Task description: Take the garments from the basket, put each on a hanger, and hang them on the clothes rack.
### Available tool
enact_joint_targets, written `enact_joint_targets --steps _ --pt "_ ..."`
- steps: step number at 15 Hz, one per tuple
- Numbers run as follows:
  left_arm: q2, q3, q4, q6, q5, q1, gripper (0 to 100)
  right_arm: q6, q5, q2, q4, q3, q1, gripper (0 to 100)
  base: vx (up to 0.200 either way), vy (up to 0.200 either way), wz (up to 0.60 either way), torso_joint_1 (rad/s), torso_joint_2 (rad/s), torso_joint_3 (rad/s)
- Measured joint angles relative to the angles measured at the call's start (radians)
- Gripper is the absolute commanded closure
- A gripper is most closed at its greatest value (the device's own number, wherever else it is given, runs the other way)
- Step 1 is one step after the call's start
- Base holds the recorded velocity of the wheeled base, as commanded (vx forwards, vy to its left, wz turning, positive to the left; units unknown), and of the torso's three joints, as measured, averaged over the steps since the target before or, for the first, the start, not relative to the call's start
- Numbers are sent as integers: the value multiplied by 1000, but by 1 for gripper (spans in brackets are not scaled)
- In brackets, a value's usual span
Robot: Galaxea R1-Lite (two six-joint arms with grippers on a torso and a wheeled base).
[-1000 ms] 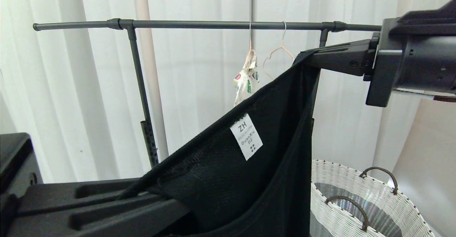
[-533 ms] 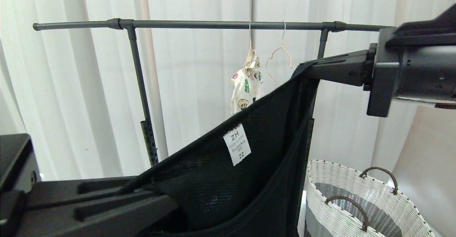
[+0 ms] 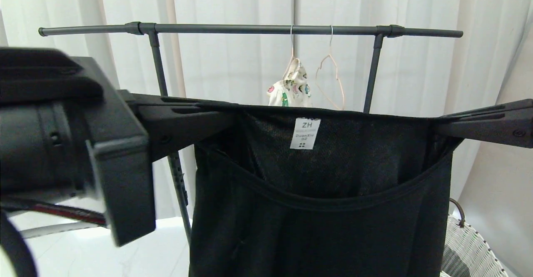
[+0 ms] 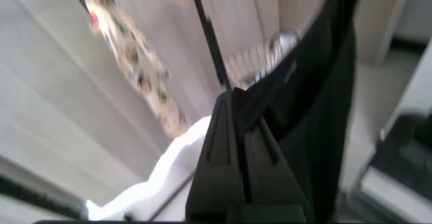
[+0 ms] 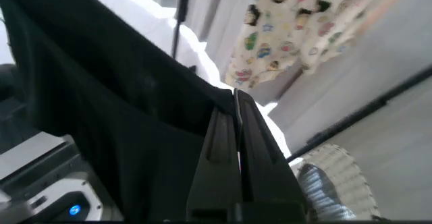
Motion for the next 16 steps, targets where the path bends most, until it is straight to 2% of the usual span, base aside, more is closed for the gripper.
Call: enact_joint_targets --steps 4,11,12,16 --pt "46 -1 -8 4 -3 12 100 0 -44 -11 0 -1 2 100 0 0 0 0 0 0" --pt "56 3 -9 33 -5 32 100 0 -51 -17 0 1 0 100 0 0 0 0 0 0" --pt "56 6 -9 33 -6 32 100 0 -53 -19 1 2 0 0 0 0 0 0 0 0" --pt "56 23 -8 34 -4 52 100 -16 -46 -50 6 60 1 0 0 0 0 0 0 0"
